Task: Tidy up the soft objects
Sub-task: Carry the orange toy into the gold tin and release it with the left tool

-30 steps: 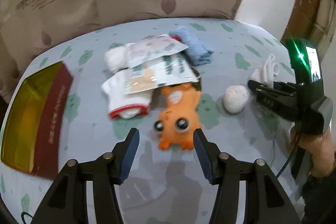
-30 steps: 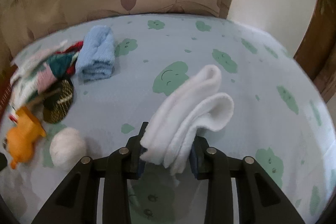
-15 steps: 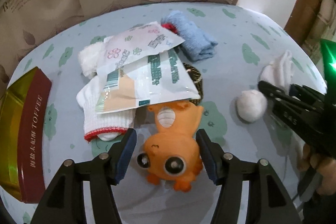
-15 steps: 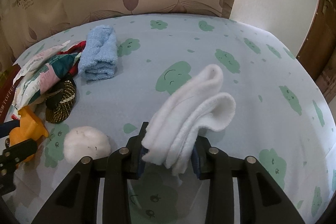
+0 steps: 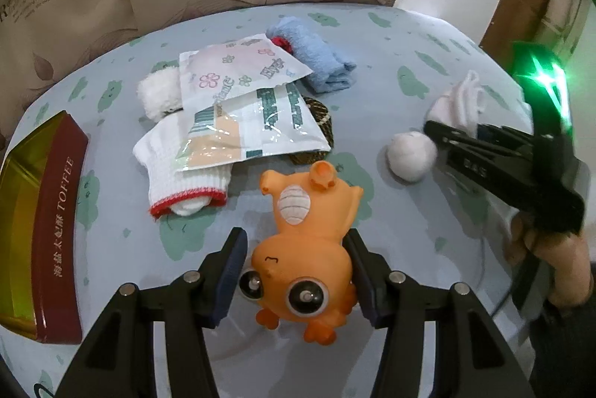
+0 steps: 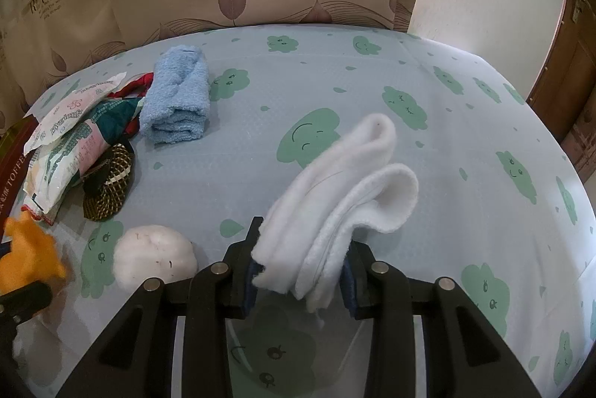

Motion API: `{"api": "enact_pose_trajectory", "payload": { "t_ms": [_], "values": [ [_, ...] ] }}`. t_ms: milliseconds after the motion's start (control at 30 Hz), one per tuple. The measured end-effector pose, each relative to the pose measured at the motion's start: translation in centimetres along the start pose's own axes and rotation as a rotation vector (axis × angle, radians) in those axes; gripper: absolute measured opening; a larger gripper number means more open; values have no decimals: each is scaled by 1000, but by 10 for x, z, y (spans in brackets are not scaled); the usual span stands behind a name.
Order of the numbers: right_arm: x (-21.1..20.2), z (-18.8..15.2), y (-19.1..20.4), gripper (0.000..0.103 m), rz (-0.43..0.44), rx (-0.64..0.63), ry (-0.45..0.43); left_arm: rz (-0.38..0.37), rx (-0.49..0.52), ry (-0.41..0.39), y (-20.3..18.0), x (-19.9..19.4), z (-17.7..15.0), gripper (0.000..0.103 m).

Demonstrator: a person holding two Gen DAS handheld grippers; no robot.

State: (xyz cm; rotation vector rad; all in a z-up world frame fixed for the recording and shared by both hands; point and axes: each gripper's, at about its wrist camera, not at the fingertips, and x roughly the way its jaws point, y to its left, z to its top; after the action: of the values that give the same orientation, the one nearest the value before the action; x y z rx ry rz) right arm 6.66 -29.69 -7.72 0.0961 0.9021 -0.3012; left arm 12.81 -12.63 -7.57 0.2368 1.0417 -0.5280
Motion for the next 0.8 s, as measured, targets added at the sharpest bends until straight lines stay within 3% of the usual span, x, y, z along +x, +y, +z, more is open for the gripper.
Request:
{"api": "enact_pose_trajectory", "payload": {
  "t_ms": [167,467,800],
  "values": [
    [0,0,0,34,0,0,0,-1,24,-16,2,-15,-7,54],
    [0,0,0,34,-1,1,1,86,-30,-78,38,-45,-3,54],
    [0,0,0,34,-2,2,2,264,-211,-121,143,-78,11,54]
  ]
}}
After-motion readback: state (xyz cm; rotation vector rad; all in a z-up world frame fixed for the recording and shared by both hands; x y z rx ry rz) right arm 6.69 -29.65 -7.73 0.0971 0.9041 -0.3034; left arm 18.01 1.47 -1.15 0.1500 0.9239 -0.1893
